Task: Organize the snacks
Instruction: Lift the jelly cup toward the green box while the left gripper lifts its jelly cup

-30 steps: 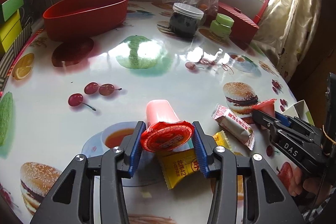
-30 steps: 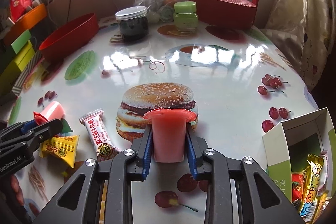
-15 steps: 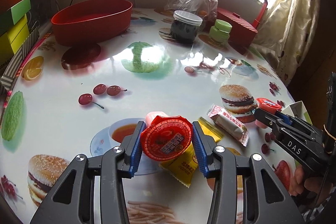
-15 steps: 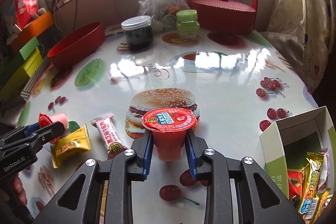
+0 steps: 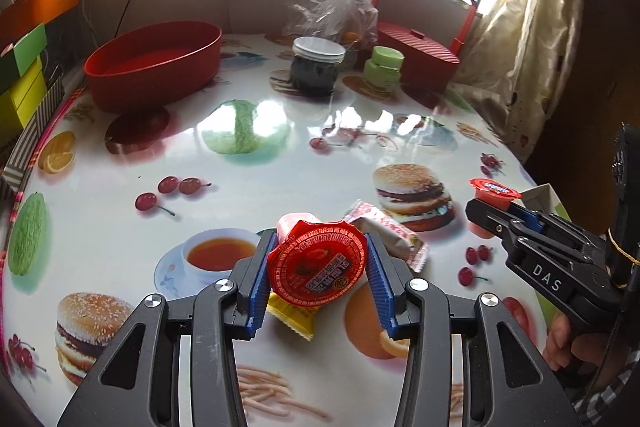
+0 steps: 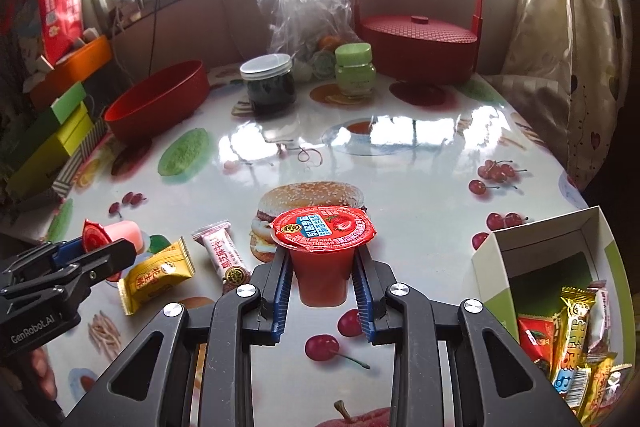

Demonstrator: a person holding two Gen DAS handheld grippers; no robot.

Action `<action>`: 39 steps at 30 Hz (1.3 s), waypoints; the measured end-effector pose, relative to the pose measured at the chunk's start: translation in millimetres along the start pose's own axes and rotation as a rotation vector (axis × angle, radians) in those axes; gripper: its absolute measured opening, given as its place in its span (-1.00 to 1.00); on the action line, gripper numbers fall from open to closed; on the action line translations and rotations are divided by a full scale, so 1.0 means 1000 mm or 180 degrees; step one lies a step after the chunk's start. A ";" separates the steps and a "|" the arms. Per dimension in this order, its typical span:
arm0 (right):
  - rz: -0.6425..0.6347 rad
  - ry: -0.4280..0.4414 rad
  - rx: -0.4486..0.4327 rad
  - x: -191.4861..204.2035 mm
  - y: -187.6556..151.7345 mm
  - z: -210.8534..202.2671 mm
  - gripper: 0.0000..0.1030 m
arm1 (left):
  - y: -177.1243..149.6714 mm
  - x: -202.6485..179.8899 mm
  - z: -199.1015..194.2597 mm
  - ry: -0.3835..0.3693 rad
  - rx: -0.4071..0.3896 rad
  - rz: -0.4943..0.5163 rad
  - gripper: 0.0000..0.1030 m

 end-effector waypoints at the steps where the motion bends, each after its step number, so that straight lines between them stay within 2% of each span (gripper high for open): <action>1: -0.0001 -0.0003 -0.0012 0.000 0.000 -0.002 -0.47 | 0.000 -0.002 -0.002 -0.0010 -0.0013 0.0015 -0.13; 15: 0.0047 -0.0100 -0.0186 -0.015 0.002 -0.040 -0.47 | 0.011 -0.034 -0.029 -0.0177 -0.0212 0.0170 -0.13; 29: 0.0149 -0.0217 -0.0308 -0.038 0.000 -0.068 -0.47 | 0.013 -0.070 -0.038 -0.0329 -0.0257 0.0370 -0.13; 39: 0.0223 -0.0335 -0.0374 -0.061 -0.005 -0.090 -0.47 | 0.014 -0.107 -0.042 -0.0567 -0.0255 0.0525 -0.12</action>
Point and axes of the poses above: each gripper's, at about its wrist camera, not at the fingertips, and z roughly the way its jaws point, x to its left, y to its top, the point moved 4 cm from there along z, roughly the way its jaws point, and after that the axes turned 13 degrees about y, right-handed, at the moved point
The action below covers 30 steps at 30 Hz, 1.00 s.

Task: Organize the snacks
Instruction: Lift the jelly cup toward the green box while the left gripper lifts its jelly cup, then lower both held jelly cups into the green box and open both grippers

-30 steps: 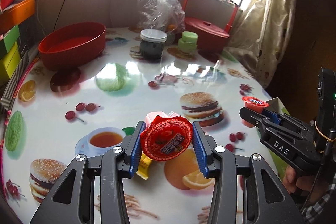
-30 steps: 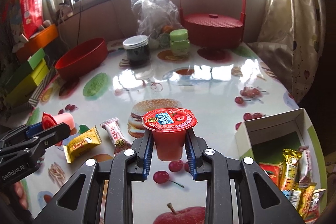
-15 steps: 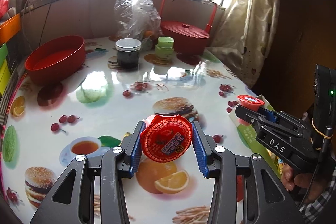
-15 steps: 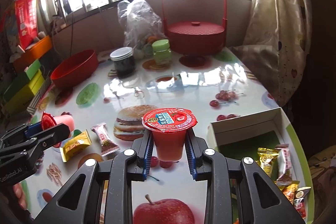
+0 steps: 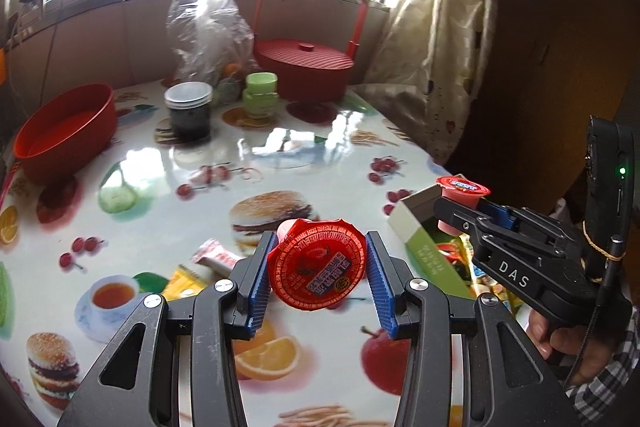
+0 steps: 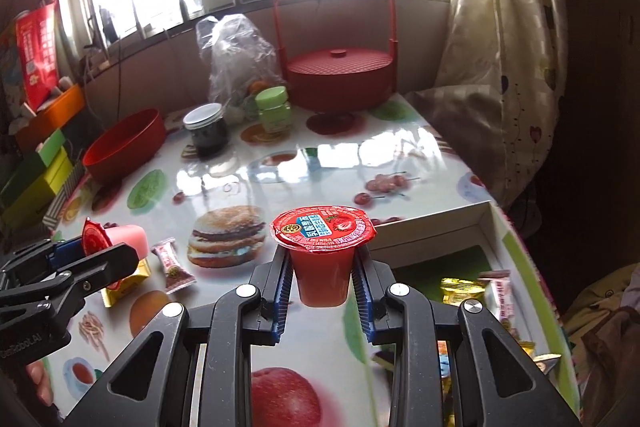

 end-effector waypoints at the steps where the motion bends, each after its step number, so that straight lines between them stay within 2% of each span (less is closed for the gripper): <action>1: 0.0009 -0.0021 -0.0002 -0.004 0.000 -0.002 -0.47 | 0.001 -0.003 0.000 -0.0020 -0.0001 0.0010 -0.12; 15: 0.0179 -0.0233 -0.0027 -0.050 -0.006 -0.021 -0.47 | 0.012 -0.056 0.014 -0.0339 0.0050 0.0195 -0.12; 30: 0.0344 -0.0417 0.0048 -0.089 -0.016 -0.019 -0.47 | 0.014 -0.090 0.037 -0.0598 0.0174 0.0292 -0.12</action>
Point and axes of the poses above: each gripper's, at about its wrist camera, not at the fingertips, and z roughly the way its jaws point, x to its left, y to its top, the point moved 4 cm from there along z, roughly the way its jaws point, and after that the axes turned 13 degrees about y, right-handed, at the moved point
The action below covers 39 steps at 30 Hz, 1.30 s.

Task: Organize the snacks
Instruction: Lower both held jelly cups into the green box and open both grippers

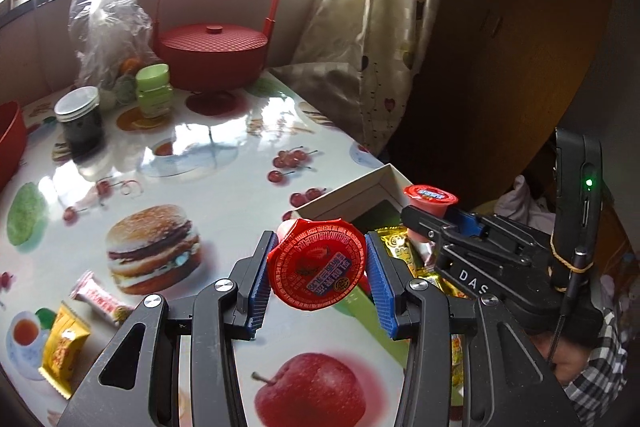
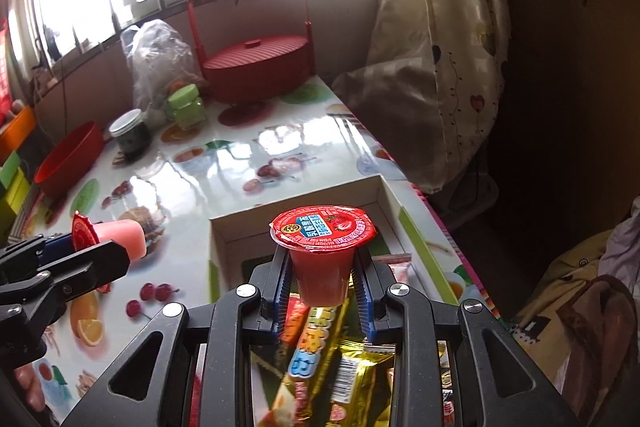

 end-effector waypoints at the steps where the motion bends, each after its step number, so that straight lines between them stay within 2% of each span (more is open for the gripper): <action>1: 0.0010 -0.0005 0.0006 -0.002 -0.001 0.000 -0.47 | 0.001 -0.003 0.003 -0.0024 0.0014 0.0006 -0.12; 17: 0.0054 -0.0098 0.0124 -0.032 -0.002 0.013 -0.47 | 0.004 -0.042 0.041 -0.0211 0.0191 0.0243 -0.12; 30: -0.0068 -0.0045 0.0265 -0.033 0.000 0.025 -0.47 | 0.001 -0.047 0.067 -0.0117 0.0362 0.0253 -0.12; 39: -0.0064 0.0018 0.0257 -0.034 0.001 0.025 -0.47 | 0.000 -0.049 0.069 -0.0166 0.0389 0.0241 -0.12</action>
Point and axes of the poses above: each gripper's, at about its wrist camera, not at the fingertips, and z roughly the way its jaws point, x to its left, y to its top, the point moved 4 cm from there along z, roughly the way its jaws point, and after that the axes turned 13 degrees about y, right-handed, at the moved point
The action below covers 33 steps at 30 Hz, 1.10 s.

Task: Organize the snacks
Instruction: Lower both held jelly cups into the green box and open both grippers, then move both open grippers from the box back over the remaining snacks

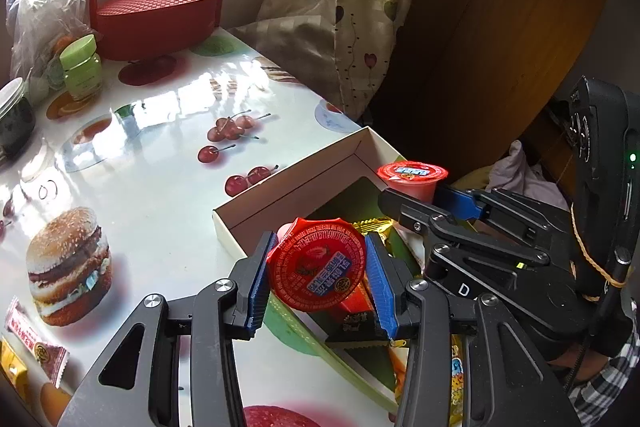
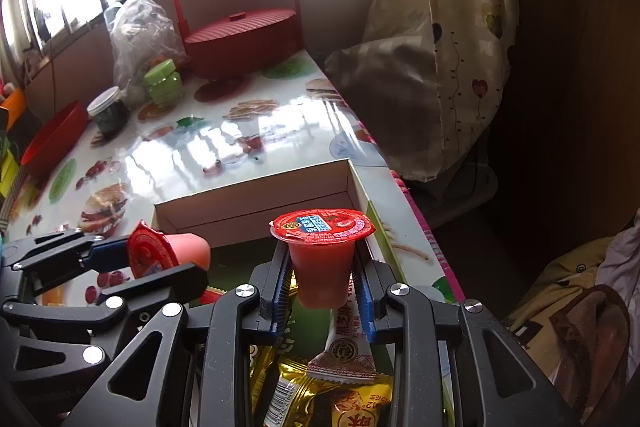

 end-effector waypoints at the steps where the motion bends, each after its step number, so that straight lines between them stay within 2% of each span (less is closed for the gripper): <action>1: 0.0001 0.0009 0.0002 0.000 0.000 0.000 -0.47 | 0.000 0.000 0.000 -0.0007 0.0001 0.0000 -0.12; 19: 0.0019 -0.0031 -0.0039 0.000 0.000 -0.003 -0.46 | -0.002 -0.002 -0.001 -0.0013 0.0022 0.0006 -0.12; 33: 0.0044 -0.0084 -0.0104 0.002 -0.003 -0.016 -0.32 | -0.007 0.002 -0.018 -0.0016 -0.0048 -0.0031 -0.11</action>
Point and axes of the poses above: each gripper's, at about its wrist camera, not at the fingertips, and z roughly the way its jaws point, x to its left, y to its top, the point moved 4 cm from there along z, roughly the way its jaws point, and after that the axes turned 13 degrees about y, right-handed, at the moved point
